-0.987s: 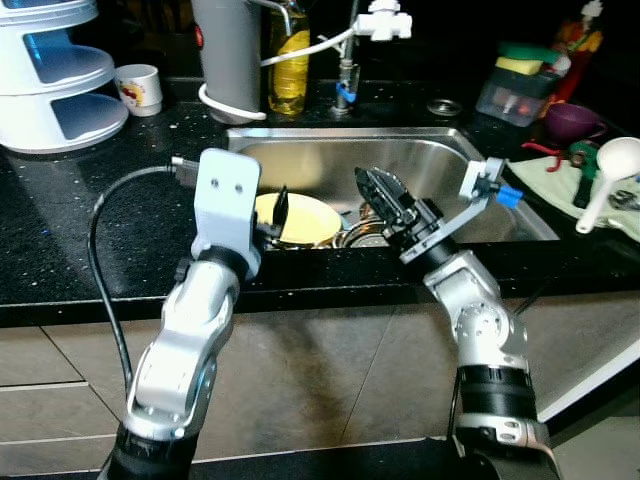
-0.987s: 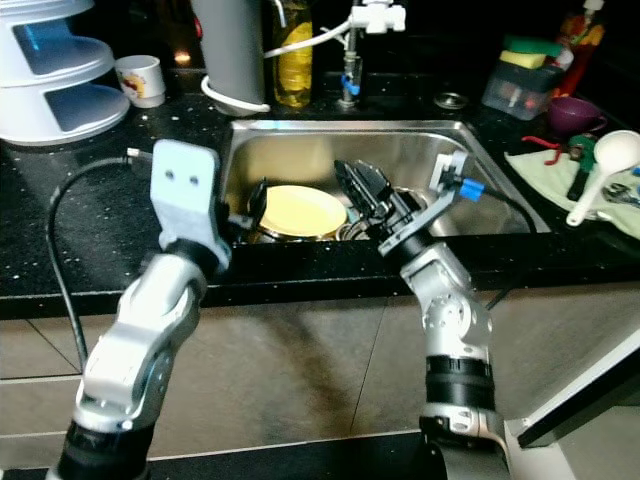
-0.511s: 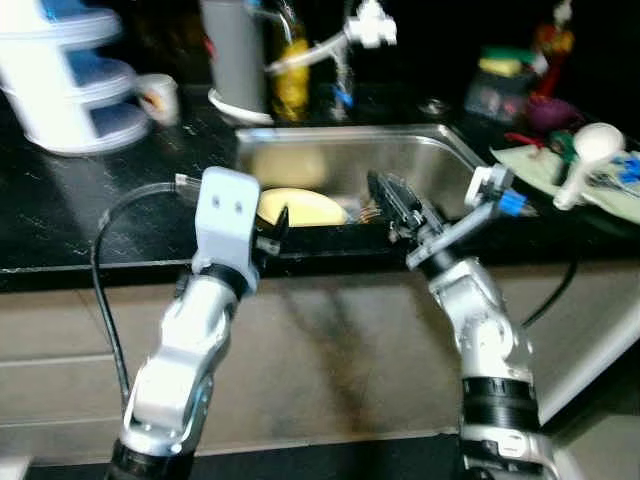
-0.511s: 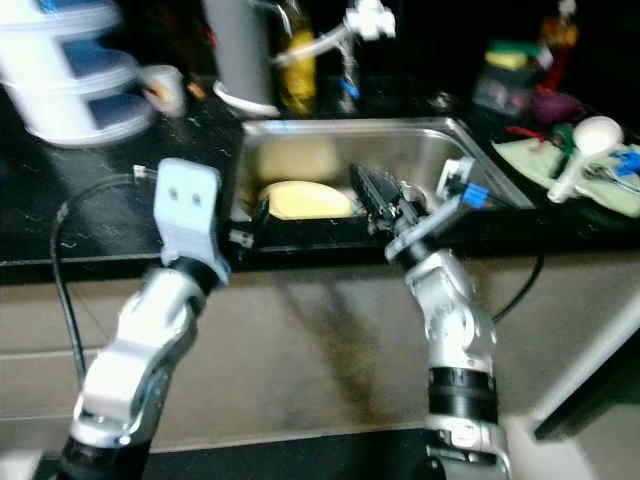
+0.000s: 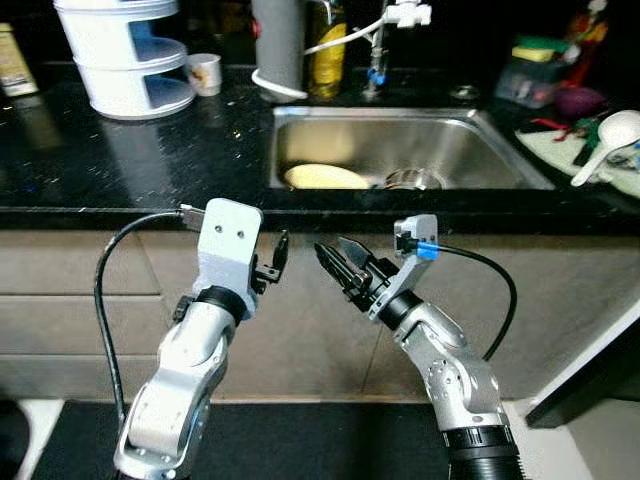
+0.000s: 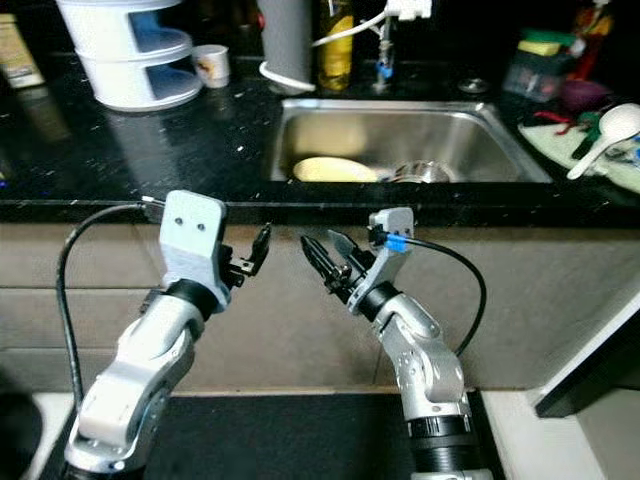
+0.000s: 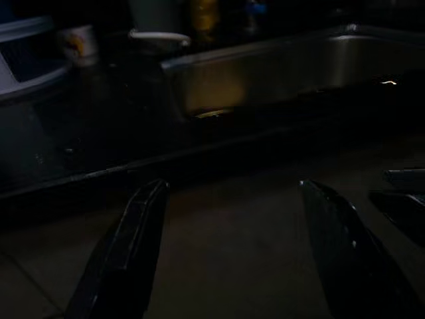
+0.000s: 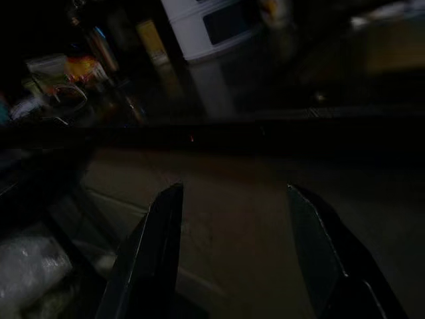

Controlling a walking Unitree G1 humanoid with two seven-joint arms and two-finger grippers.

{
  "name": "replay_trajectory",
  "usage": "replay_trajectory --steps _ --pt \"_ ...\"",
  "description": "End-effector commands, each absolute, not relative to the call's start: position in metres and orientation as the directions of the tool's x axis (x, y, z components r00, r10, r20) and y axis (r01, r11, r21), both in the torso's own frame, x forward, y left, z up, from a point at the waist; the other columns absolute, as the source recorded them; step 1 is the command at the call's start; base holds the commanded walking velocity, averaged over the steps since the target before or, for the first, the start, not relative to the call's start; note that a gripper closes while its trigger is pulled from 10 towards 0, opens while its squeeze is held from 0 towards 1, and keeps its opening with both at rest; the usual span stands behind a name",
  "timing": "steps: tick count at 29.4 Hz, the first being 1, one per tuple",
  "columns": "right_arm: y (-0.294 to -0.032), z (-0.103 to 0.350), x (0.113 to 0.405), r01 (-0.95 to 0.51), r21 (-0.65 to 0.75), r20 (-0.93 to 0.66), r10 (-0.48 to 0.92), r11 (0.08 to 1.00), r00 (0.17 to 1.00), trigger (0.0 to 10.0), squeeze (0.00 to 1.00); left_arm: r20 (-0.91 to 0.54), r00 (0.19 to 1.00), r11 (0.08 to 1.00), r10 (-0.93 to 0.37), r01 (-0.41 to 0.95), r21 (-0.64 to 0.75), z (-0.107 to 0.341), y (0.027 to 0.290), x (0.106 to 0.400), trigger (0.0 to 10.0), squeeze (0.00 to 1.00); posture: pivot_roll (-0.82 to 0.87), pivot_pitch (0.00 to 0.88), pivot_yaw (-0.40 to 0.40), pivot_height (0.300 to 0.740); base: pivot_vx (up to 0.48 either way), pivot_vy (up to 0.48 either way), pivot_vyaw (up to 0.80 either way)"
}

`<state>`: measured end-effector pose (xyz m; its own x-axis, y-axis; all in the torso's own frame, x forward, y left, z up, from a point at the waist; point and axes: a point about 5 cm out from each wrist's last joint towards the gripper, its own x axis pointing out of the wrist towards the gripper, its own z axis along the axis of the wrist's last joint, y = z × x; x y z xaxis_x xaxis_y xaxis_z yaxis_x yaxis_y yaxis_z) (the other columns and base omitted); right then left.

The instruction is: Kitchen organization

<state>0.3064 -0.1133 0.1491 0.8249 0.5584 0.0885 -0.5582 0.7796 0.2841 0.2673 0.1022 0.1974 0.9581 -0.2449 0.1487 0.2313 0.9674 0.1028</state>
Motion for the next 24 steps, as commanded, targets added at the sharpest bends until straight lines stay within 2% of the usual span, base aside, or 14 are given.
replay_trajectory --steps 1,4,18,24 --pt "-0.117 0.148 0.305 -0.539 0.258 0.064 0.542 0.802 0.838 10.0 0.0 0.158 0.954 0.965 -0.253 0.238 0.11 0.199 0.101 0.265 10.0 0.0 0.0 0.0 -0.03 0.74 -0.292 0.0 0.0" --pt "-0.12 0.137 0.302 -0.526 0.209 -0.003 0.539 0.824 0.842 10.0 0.0 0.143 0.958 0.965 -0.25 0.235 0.112 0.194 0.103 0.262 10.0 0.0 0.0 0.0 -0.033 0.74 -0.292 0.0 0.0" --pt "-0.124 0.131 0.302 -0.494 0.209 -0.046 0.513 0.844 0.857 10.0 0.0 0.124 0.954 0.958 -0.271 0.255 0.135 0.189 0.102 0.255 10.0 0.0 0.0 0.0 -0.036 0.74 -0.285 0.0 0.0" --pt "-0.122 0.13 0.301 -0.501 0.196 -0.056 0.52 0.843 0.853 10.0 0.0 0.122 0.954 0.956 -0.274 0.256 0.139 0.188 0.102 0.255 10.0 0.0 0.0 0.0 -0.037 0.74 0.0 0.0 0.0"
